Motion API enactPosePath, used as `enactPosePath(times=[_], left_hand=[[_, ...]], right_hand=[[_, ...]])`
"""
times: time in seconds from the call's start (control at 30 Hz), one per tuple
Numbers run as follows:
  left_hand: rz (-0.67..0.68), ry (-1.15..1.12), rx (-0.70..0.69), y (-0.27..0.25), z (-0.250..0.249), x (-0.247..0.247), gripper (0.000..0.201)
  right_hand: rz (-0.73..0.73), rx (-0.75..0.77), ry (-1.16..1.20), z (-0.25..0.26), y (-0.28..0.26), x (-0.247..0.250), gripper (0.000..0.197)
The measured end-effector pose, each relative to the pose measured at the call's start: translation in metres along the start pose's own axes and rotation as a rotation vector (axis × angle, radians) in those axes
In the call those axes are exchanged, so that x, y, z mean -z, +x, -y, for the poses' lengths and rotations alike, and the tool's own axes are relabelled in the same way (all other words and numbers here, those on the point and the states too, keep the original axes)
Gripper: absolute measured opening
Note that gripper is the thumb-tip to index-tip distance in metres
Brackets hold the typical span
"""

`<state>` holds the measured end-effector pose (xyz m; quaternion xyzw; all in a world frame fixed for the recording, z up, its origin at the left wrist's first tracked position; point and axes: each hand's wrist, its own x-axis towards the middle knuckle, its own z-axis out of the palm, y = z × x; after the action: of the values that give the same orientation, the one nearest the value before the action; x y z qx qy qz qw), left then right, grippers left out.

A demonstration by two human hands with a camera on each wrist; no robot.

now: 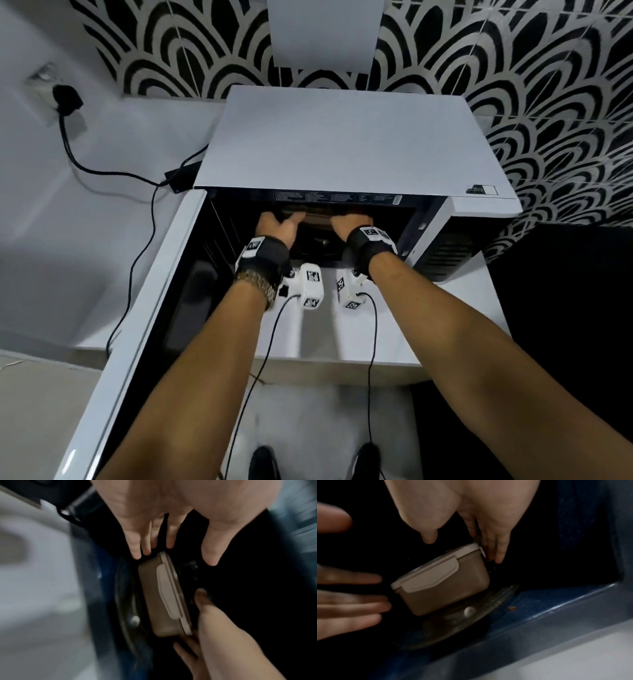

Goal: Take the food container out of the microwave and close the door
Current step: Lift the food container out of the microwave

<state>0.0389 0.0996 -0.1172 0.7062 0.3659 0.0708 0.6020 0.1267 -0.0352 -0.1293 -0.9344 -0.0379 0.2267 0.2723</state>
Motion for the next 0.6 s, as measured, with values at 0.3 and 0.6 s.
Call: enactPosePath(times=[0.3, 0.6], left_hand=[[0.211, 0.24, 0.164, 0.062, 0.004, -0.013, 0.051], [0.058, 0.186, 0.105, 0.041, 0.016, -0.009, 0.037]], right_hand=[[0.17, 0.016, 0.018, -0.01, 0.025, 0.0, 0.082], [0.086, -0.08, 0.396, -0.016, 0.019, -0.002, 0.071]])
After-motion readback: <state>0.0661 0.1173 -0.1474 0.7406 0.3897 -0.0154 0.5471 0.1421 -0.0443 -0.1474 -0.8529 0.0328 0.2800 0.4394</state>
